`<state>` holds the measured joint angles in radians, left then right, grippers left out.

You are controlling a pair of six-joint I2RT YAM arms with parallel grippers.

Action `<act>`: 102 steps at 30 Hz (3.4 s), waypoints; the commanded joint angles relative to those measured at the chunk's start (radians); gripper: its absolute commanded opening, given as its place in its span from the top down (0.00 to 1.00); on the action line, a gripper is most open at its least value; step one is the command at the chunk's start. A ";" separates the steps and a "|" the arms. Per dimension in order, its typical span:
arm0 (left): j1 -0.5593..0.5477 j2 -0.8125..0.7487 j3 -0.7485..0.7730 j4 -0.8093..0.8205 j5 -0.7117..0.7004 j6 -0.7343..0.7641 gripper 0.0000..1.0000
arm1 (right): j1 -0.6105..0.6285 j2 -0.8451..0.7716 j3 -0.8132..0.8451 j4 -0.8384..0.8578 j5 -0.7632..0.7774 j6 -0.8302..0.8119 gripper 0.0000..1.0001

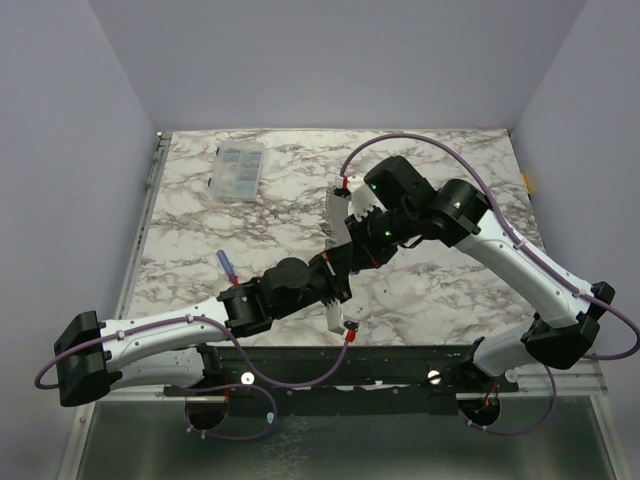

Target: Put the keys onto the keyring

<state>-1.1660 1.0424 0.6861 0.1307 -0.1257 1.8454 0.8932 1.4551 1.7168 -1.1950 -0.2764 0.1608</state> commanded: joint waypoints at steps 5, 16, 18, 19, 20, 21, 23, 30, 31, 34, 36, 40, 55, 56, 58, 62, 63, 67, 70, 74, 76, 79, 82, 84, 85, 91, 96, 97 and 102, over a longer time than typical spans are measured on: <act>0.009 0.005 0.021 0.072 -0.015 0.003 1.00 | 0.025 0.010 0.027 0.029 -0.033 0.022 0.90; 0.029 0.005 0.036 0.168 0.001 -0.062 1.00 | 0.027 -0.025 0.042 0.095 -0.085 0.045 0.76; 0.036 0.012 0.050 0.182 0.005 -0.071 1.00 | 0.027 -0.017 0.062 0.100 -0.083 0.046 0.75; 0.041 0.016 0.058 0.190 0.010 -0.076 1.00 | 0.027 -0.012 0.075 0.102 -0.083 0.043 0.74; 0.043 0.020 0.066 0.198 0.012 -0.080 1.00 | 0.027 -0.007 0.087 0.105 -0.084 0.042 0.73; 0.046 0.023 0.073 0.208 0.016 -0.084 1.00 | 0.027 -0.003 0.100 0.107 -0.080 0.039 0.73; 0.053 0.032 0.087 0.229 0.022 -0.093 1.00 | 0.027 0.009 0.135 0.110 -0.071 0.032 0.72; 0.077 0.044 0.126 0.276 0.041 -0.120 1.00 | 0.027 0.037 0.254 0.107 -0.032 0.020 0.68; 0.079 0.044 0.130 0.278 0.041 -0.121 1.00 | 0.027 0.037 0.272 0.109 -0.018 0.022 0.67; 0.087 0.044 0.140 0.279 0.040 -0.121 1.00 | 0.027 0.024 0.304 0.140 0.029 0.041 0.62; 0.089 0.043 0.145 0.279 0.040 -0.124 1.00 | 0.027 -0.002 0.296 0.172 0.075 0.064 0.54; 0.093 0.042 0.148 0.280 0.038 -0.127 1.00 | 0.027 -0.082 0.230 0.245 0.165 0.110 0.46; 0.102 0.070 0.155 0.306 0.040 -0.133 1.00 | 0.027 -0.343 -0.186 0.438 0.410 0.517 0.56; 0.101 0.068 0.155 0.307 0.040 -0.132 1.00 | 0.027 -0.344 -0.204 0.466 0.406 0.539 0.58; 0.101 0.067 0.157 0.307 0.040 -0.132 1.00 | 0.027 -0.349 -0.238 0.521 0.411 0.570 0.59; 0.101 0.059 0.158 0.305 0.040 -0.132 1.00 | 0.027 -0.359 -0.264 0.612 0.455 0.591 0.58; 0.101 0.058 0.158 0.303 0.040 -0.131 1.00 | 0.027 -0.353 -0.255 0.617 0.462 0.589 0.58; 0.101 0.052 0.158 0.293 0.041 -0.127 1.00 | 0.027 -0.313 -0.213 0.572 0.493 0.599 0.58; 0.101 0.050 0.156 0.291 0.040 -0.127 1.00 | 0.027 -0.316 -0.223 0.577 0.514 0.615 0.58; 0.102 0.052 0.159 0.288 0.040 -0.126 1.00 | 0.027 -0.344 -0.248 0.563 0.569 0.654 0.58; 0.102 0.055 0.162 0.285 0.040 -0.124 1.00 | 0.027 -0.366 -0.261 0.556 0.595 0.675 0.58; 0.101 0.061 0.165 0.284 0.041 -0.121 1.00 | 0.027 -0.396 -0.298 0.565 0.605 0.716 0.58; 0.101 0.067 0.168 0.284 0.041 -0.120 1.00 | 0.027 -0.397 -0.319 0.561 0.590 0.758 0.58; 0.101 0.069 0.168 0.284 0.041 -0.120 1.00 | 0.027 -0.387 -0.326 0.557 0.574 0.775 0.58; 0.101 0.070 0.169 0.284 0.041 -0.120 1.00 | 0.027 -0.382 -0.328 0.561 0.569 0.778 0.58; 0.101 0.067 0.171 0.284 0.043 -0.121 1.00 | 0.027 -0.366 -0.335 0.589 0.563 0.777 0.61; 0.101 0.064 0.170 0.284 0.044 -0.123 1.00 | 0.027 -0.348 -0.336 0.605 0.556 0.779 0.63; 0.101 0.064 0.170 0.284 0.044 -0.123 1.00 | 0.027 -0.346 -0.335 0.607 0.554 0.780 0.64; 0.102 0.064 0.170 0.284 0.042 -0.123 1.00 | 0.027 -0.336 -0.337 0.608 0.546 0.785 0.65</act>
<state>-1.0679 1.1149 0.8116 0.3740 -0.1051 1.7130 0.9154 1.1084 1.3888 -0.6128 0.2741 0.9291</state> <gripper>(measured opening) 0.047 0.353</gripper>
